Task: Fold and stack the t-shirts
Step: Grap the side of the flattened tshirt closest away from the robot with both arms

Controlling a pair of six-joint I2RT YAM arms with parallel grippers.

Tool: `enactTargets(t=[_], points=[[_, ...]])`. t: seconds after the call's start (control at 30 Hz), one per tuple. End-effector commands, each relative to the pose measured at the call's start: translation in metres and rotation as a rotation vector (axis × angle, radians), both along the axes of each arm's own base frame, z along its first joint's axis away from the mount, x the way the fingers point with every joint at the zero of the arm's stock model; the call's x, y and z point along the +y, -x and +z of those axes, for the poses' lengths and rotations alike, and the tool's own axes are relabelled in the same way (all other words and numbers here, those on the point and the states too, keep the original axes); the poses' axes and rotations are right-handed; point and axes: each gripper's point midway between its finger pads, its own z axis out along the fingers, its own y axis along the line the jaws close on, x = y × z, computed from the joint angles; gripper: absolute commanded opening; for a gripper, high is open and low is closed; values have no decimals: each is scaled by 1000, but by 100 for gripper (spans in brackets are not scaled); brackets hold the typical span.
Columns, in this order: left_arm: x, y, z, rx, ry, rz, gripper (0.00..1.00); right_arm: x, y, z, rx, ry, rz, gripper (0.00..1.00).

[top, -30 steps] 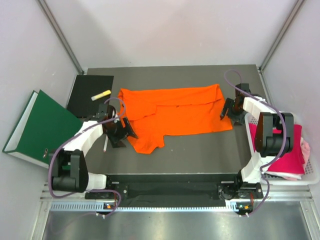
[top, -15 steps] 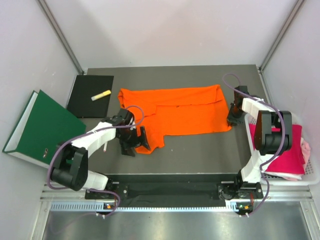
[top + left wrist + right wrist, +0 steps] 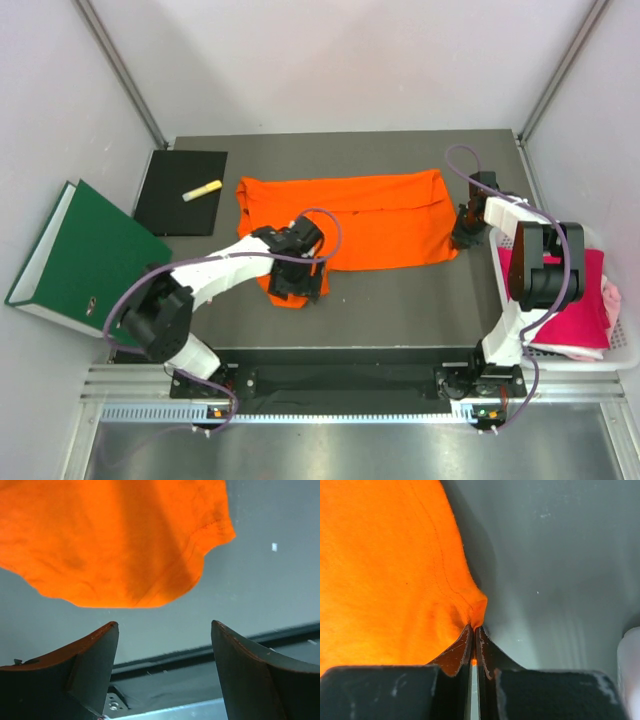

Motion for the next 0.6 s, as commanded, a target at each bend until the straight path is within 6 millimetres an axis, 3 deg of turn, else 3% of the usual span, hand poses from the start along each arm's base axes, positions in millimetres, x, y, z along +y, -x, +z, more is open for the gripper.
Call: enactTargets(t=[0.0, 0.17, 0.4, 0.5, 0.57], points=[[15, -5, -9, -61, -229, -52, 78, 8, 8, -14, 27, -34, 13, 0], [20, -15, -23, -81, -342, -43, 70, 10, 7, -13, 21, -43, 18, 0], [27, -22, -42, -67, -450, -26, 46, 12, 3, -9, 8, -55, 21, 0], [29, -22, -44, -60, -468, -27, 22, 12, 1, -7, 2, -56, 22, 0], [35, -20, -39, -59, -489, -15, 0, 12, 0, -6, 1, -59, 23, 0]])
